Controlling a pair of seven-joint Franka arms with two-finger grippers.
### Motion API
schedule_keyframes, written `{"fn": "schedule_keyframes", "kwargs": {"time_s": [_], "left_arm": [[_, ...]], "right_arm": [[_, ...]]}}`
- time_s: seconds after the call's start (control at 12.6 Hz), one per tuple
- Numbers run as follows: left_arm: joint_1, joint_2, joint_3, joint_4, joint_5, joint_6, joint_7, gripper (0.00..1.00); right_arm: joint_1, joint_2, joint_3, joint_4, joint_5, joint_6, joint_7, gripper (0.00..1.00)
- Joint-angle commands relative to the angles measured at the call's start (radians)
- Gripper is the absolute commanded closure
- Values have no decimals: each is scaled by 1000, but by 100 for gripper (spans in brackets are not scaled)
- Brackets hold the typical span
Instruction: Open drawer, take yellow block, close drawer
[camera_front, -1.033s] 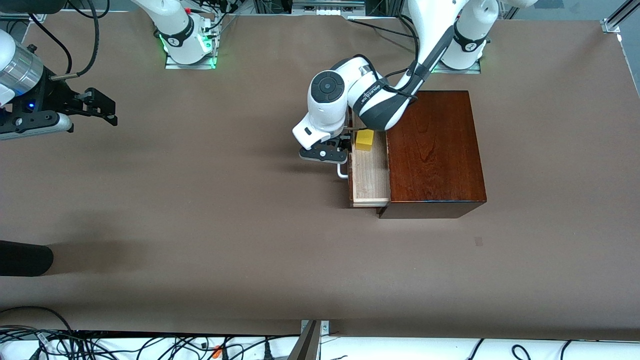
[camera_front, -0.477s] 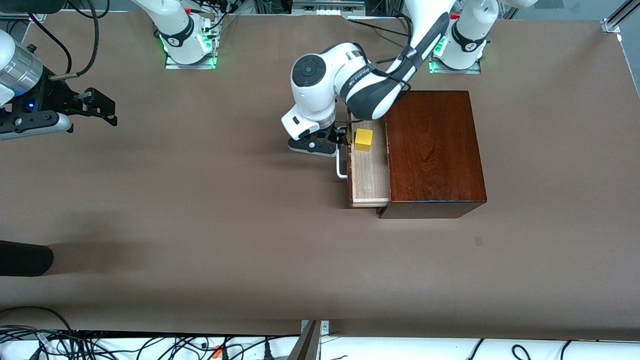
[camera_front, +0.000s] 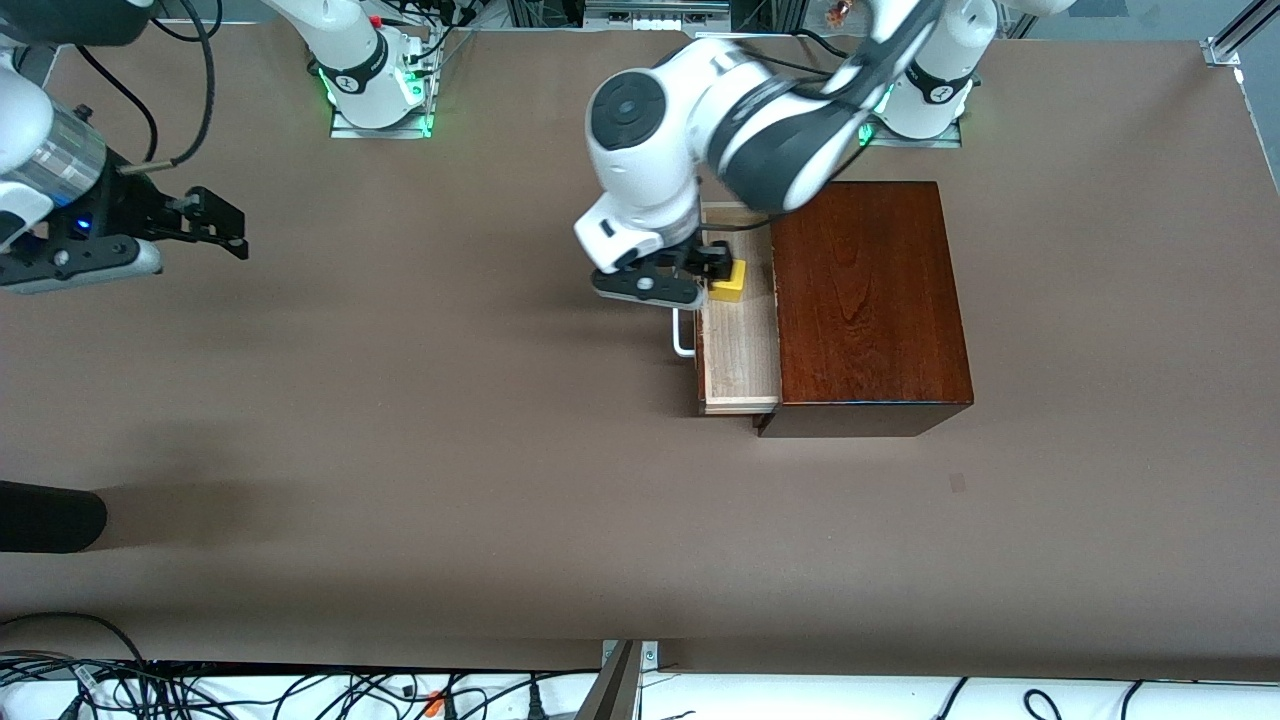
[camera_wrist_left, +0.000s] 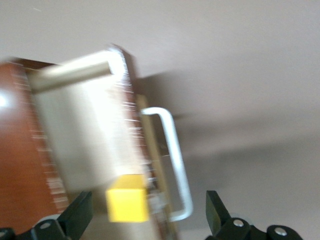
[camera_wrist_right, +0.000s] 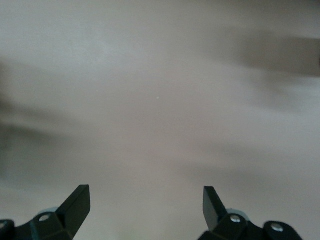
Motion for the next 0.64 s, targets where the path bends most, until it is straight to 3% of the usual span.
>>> {"fn": "schedule_keyframes", "kwargs": {"time_s": [0.0,0.24,0.56], "left_arm": [[168,-90,-9,2,-25,-75,158,0],[352,-127,-15,10,-88,-108,232,0],[509,-188,1,2,-143,-139,478,0]], "right_arm": [[10,44,0,21,92,-17,-9,0],[28,43,75,21,115,-89,-146,0],[78,54,318,22,88,-36,-182,0]]}}
